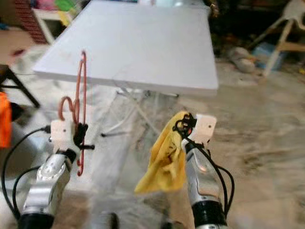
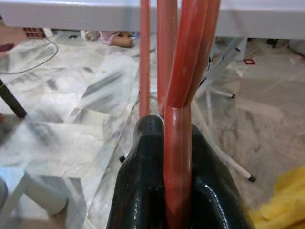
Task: Hang hanger
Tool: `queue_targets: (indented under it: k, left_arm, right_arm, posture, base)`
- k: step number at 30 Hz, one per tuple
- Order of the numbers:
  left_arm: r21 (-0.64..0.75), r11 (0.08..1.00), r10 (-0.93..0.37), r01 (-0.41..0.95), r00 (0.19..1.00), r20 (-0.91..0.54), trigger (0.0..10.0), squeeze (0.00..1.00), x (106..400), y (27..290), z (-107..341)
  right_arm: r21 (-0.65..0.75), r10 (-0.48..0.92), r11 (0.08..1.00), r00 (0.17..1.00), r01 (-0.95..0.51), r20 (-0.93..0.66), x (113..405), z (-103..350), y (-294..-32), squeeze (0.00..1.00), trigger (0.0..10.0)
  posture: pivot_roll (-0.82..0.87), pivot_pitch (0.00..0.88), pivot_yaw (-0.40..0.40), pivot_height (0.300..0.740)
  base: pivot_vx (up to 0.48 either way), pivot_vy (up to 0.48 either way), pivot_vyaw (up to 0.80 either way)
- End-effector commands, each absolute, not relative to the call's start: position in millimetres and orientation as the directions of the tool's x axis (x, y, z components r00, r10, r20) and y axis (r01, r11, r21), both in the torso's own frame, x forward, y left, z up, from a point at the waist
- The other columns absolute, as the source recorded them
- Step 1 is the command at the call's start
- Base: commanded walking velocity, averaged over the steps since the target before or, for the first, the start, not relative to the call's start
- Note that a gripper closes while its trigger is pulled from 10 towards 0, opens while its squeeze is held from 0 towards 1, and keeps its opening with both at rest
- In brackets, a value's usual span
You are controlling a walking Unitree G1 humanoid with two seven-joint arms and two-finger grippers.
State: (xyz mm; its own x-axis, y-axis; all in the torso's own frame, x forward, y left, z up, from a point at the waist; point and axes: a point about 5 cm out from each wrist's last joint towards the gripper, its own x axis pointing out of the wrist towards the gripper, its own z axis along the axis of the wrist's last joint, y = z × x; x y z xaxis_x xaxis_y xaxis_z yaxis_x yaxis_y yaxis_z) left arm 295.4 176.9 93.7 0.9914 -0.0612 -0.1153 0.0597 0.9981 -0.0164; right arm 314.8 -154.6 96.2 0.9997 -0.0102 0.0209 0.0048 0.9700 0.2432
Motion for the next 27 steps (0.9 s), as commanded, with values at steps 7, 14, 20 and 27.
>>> queue_targets:
  k: [7,14,20,27]
  left_arm:
    - [-0.047,0.996,-0.076,0.071,0.991,-0.106,10.0,0.0,297,173,97]
    - [-0.071,0.994,-0.093,0.084,0.987,-0.135,10.0,0.0,294,161,90]
    - [-0.08,0.996,-0.061,0.049,0.986,-0.153,10.0,0.0,291,161,84]
    - [-0.123,0.992,-0.031,0.011,0.986,-0.162,10.0,0.0,289,167,82]
  right_arm:
    - [0.238,-0.037,0.971,0.998,0.021,0.06,316,103,-164,0.0,10.0]
    - [0.229,-0.031,0.973,0.998,0.016,0.061,322,108,-168,0.0,10.0]
    - [0.208,0.028,0.977,0.997,-0.041,0.066,328,112,-159,0.0,10.0]
    - [0.218,0.059,0.973,0.997,-0.07,0.057,328,112,-151,0.0,10.0]
  posture:
    - [0.2,0.18,0.007,0.74]
    - [0.2,0.186,-0.049,0.74]
    - [0.2,0.197,-0.068,0.74]
    - [0.2,0.209,-0.086,0.74]
  base:
    - [0.189,0.0,0.0]
    - [0.0,0.0,0.0]
    - [0.0,0.0,0.0]
    - [0.0,0.035,-0.07]
